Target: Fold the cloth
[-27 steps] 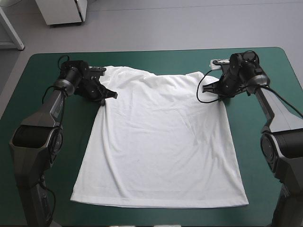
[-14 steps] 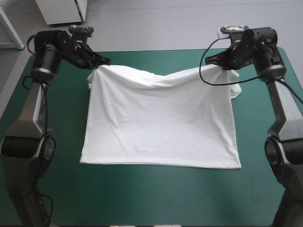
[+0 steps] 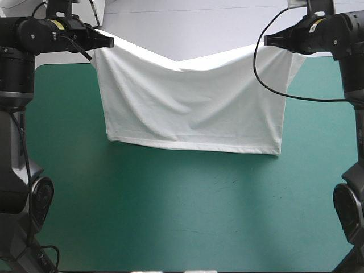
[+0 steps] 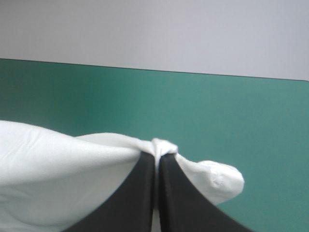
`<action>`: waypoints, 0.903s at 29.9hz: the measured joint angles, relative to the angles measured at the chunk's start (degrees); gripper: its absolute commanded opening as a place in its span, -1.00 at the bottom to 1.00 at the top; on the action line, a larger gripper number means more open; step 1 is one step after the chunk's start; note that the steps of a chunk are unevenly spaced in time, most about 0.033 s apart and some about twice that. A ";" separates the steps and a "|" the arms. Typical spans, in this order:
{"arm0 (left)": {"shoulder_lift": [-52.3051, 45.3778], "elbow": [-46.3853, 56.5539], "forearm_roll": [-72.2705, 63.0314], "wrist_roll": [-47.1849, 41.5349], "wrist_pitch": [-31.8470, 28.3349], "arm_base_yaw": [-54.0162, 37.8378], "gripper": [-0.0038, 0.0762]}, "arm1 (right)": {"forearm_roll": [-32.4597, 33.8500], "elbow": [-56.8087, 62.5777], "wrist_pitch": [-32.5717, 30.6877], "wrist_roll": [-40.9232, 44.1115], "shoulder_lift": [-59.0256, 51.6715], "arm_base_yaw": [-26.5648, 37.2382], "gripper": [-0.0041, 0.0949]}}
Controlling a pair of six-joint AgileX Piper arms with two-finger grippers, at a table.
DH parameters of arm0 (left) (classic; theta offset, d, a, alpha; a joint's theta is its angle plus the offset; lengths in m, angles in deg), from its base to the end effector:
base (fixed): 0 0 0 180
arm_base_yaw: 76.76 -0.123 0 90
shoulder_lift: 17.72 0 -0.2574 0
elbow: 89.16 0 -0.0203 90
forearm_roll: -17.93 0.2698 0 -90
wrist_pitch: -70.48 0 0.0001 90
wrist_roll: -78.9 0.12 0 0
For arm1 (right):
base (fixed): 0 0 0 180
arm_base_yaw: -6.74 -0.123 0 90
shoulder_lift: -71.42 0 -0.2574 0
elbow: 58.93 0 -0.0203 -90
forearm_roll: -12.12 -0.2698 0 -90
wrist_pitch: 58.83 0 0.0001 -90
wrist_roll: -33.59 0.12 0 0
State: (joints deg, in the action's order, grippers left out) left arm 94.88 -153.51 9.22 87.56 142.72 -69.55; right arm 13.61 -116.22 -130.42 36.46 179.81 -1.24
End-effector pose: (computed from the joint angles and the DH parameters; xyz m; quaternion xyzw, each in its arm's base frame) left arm 0.3839 -0.0660 0.4954 0.1351 0.8552 -0.0680 0.4958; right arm 0.3761 0.0497 0.4876 -0.0368 0.8767 0.0326 0.4786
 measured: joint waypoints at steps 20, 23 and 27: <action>-2.06 -0.63 0.45 0.93 -6.31 0.00 -0.96 | 3.04 -0.19 6.76 -0.36 -1.14 0.00 -0.95; 0.51 -0.63 0.86 1.00 -11.86 0.00 -0.96 | 3.60 -0.19 11.45 -0.36 2.04 0.05 -0.95; 3.86 -0.63 1.31 1.00 -19.73 0.00 -0.96 | 4.64 -0.13 19.03 -0.36 5.28 0.05 -0.95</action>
State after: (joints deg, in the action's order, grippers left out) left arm 98.74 -154.14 10.52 88.56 122.99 -69.55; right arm 18.25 -116.35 -111.39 36.10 185.08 -1.19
